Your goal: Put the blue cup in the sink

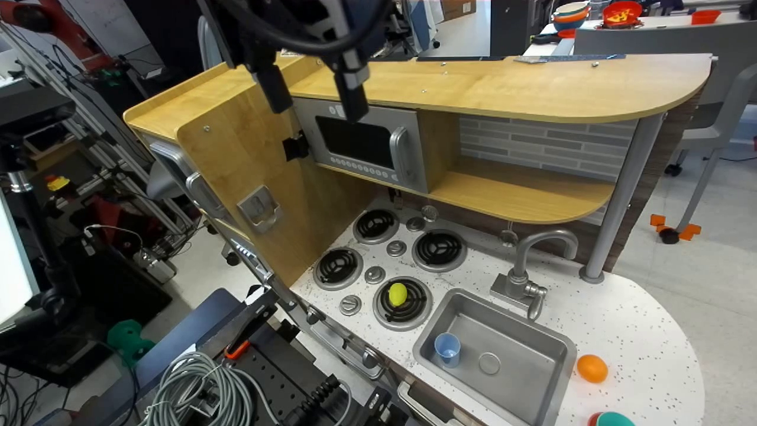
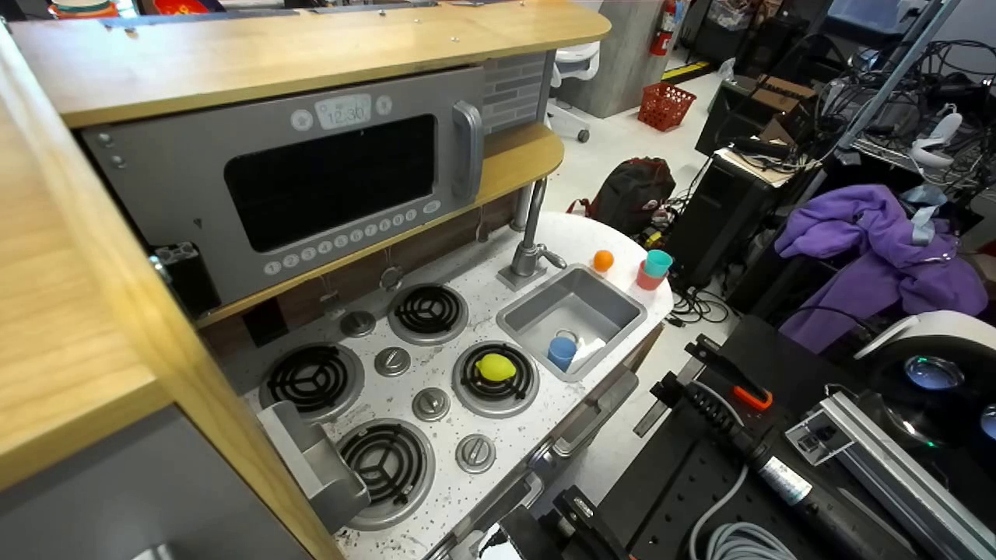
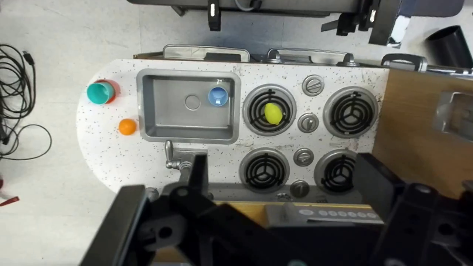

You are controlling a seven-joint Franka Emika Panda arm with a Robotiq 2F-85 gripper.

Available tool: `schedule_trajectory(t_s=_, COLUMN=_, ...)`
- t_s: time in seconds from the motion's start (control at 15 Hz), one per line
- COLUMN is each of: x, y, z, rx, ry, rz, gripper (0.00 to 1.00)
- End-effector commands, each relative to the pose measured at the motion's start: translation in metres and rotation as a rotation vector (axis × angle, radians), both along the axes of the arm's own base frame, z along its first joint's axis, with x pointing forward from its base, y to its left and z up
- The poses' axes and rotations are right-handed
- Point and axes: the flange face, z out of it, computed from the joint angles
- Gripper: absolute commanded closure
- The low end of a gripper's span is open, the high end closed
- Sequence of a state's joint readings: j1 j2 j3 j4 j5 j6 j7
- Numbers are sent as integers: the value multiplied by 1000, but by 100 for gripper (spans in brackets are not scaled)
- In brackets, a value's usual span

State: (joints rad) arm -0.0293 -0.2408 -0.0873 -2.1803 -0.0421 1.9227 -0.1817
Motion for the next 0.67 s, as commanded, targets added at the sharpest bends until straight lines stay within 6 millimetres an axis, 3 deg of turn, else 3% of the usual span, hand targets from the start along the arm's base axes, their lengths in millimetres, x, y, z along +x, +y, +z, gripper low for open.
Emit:
schedule_trajectory(t_s=0.0, x=21, y=-62, z=-2, rx=20, ry=-73, rz=-33, gripper=0)
schedule_trajectory(t_s=0.13, x=31, y=-98, z=-14, rx=11, ry=-109, rz=-54, gripper=0)
schedule_trajectory(t_s=0.6, x=61, y=-179, z=-117, rx=-31, ry=-131, rz=-117, gripper=0)
